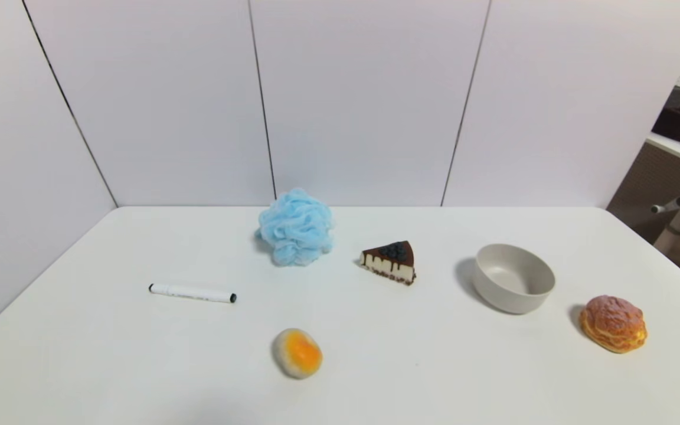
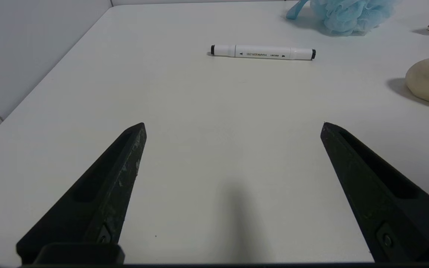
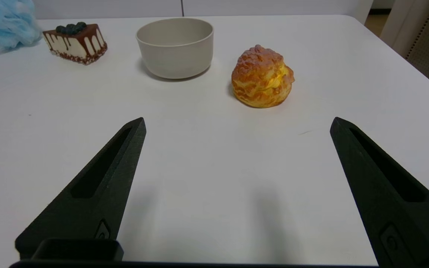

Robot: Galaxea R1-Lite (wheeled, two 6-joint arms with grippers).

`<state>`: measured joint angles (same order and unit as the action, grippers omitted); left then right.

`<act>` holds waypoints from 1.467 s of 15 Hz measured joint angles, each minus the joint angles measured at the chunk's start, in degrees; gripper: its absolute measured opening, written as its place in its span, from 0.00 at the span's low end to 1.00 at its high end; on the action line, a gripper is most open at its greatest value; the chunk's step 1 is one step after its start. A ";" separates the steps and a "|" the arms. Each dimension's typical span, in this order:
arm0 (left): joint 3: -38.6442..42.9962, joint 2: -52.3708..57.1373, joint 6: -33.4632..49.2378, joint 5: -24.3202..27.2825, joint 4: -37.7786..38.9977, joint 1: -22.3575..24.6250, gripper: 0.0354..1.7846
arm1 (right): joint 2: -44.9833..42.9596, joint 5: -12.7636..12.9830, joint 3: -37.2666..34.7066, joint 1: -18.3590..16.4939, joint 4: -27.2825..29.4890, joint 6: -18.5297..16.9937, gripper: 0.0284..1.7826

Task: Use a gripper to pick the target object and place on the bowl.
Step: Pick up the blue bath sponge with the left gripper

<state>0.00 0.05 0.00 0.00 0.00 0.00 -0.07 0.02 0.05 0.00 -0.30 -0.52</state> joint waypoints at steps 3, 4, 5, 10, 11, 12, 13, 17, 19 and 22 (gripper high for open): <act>0.00 0.00 0.00 0.00 0.00 0.00 0.94 | 0.00 -0.02 -0.02 0.00 0.00 0.00 0.96; 0.00 -0.02 0.00 0.00 0.00 0.00 0.94 | 0.00 -0.02 -0.02 0.00 0.01 0.00 0.96; 0.00 0.00 0.00 0.02 0.00 0.00 0.94 | 0.00 -0.02 -0.02 0.00 0.04 0.00 0.96; 0.00 0.00 0.00 0.02 0.00 0.00 0.94 | 0.00 -0.02 -0.05 0.00 0.00 0.00 0.96; 0.00 -0.02 0.00 0.00 0.00 0.00 0.94 | 0.00 -0.02 -0.05 0.00 0.00 -0.02 0.96; 0.00 -0.02 0.00 0.00 0.00 0.00 0.94 | 0.00 -0.02 -0.05 0.00 0.00 0.00 0.96; 0.00 0.00 0.55 -0.02 0.00 0.00 0.94 | 0.00 -0.02 -0.05 0.00 0.01 0.00 0.96; -0.11 -0.89 3.72 -1.48 0.07 0.00 0.94 | 0.00 -0.02 -0.05 0.00 0.01 -0.02 0.96; -2.69 -4.10 3.72 -1.56 -0.11 -0.10 0.94 | 0.00 -0.02 -0.05 0.00 -0.02 -0.02 0.96; -13.31 -13.35 2.95 -1.49 -2.67 -0.68 0.94 | 0.00 -0.02 -0.05 0.00 0.00 0.00 0.96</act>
<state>-13.31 -13.30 2.95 -1.49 -2.67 -0.68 -0.07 0.00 0.00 0.00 -0.30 -0.52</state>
